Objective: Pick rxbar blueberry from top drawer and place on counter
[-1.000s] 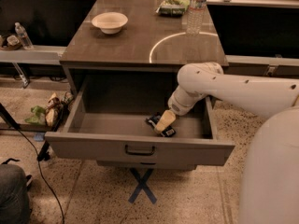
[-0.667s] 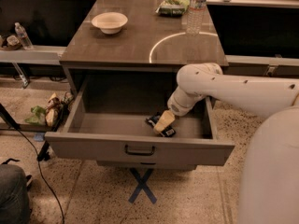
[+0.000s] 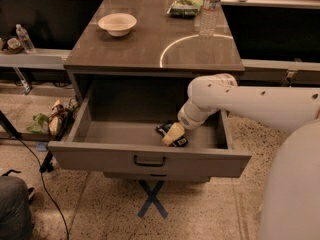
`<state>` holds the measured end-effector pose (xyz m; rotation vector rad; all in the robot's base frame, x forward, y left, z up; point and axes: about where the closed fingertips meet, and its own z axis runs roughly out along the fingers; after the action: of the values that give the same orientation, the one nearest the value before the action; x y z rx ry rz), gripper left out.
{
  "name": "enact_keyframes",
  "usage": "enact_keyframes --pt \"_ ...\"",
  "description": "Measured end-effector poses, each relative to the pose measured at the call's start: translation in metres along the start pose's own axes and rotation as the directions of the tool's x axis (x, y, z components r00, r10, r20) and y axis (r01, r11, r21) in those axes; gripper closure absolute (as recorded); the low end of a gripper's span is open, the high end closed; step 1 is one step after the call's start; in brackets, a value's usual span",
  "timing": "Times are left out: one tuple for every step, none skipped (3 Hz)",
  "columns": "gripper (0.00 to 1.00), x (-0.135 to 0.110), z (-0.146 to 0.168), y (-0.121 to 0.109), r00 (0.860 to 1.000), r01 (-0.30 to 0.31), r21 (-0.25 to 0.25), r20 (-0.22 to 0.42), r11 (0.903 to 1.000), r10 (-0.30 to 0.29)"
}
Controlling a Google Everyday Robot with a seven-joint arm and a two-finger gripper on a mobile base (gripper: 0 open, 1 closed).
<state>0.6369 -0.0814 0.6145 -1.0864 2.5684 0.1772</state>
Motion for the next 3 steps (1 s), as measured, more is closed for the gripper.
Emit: enact_keyframes --pt "0.00 0.0020 0.0144 0.0034 1.000 -0.030 0.034 -0.006 0.9990 0.030" --pt "0.03 0.0019 0.0209 0.0050 1.000 -0.028 0.028 -0.001 0.9992 0.028" --pt "0.24 0.0026 0.0219 0.0099 1.000 -0.007 0.020 0.008 0.9998 0.006"
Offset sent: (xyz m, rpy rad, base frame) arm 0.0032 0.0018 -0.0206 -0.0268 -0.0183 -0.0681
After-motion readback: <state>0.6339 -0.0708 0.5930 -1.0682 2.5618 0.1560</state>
